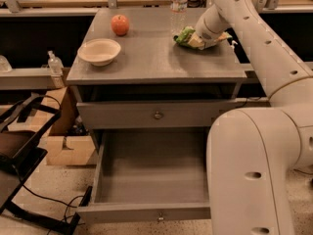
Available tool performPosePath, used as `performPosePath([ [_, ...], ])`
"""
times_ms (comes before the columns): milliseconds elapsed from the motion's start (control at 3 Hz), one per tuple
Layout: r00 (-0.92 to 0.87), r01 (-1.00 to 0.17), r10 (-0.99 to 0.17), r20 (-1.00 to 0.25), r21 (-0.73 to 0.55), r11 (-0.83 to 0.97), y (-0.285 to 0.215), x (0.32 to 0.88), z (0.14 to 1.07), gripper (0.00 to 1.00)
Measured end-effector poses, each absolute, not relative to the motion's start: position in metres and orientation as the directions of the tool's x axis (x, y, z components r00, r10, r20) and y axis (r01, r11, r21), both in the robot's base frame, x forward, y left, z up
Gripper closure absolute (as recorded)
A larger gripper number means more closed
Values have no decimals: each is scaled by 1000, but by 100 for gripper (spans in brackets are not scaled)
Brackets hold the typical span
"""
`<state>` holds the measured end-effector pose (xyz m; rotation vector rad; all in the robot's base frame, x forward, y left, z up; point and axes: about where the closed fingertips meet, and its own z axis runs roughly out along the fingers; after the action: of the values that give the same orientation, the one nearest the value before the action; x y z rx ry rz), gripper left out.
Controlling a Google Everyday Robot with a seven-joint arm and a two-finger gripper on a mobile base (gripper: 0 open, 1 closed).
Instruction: Place green rice chip bag into middle drawer
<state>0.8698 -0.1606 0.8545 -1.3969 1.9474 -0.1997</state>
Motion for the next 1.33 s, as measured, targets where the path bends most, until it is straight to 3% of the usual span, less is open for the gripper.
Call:
performPosePath([
  [667,-105,-693,-872,-479,-594,409,-195,829,944,100],
  [1333,-105,-636,-820,-563,-596,490,-217,741,989,100],
])
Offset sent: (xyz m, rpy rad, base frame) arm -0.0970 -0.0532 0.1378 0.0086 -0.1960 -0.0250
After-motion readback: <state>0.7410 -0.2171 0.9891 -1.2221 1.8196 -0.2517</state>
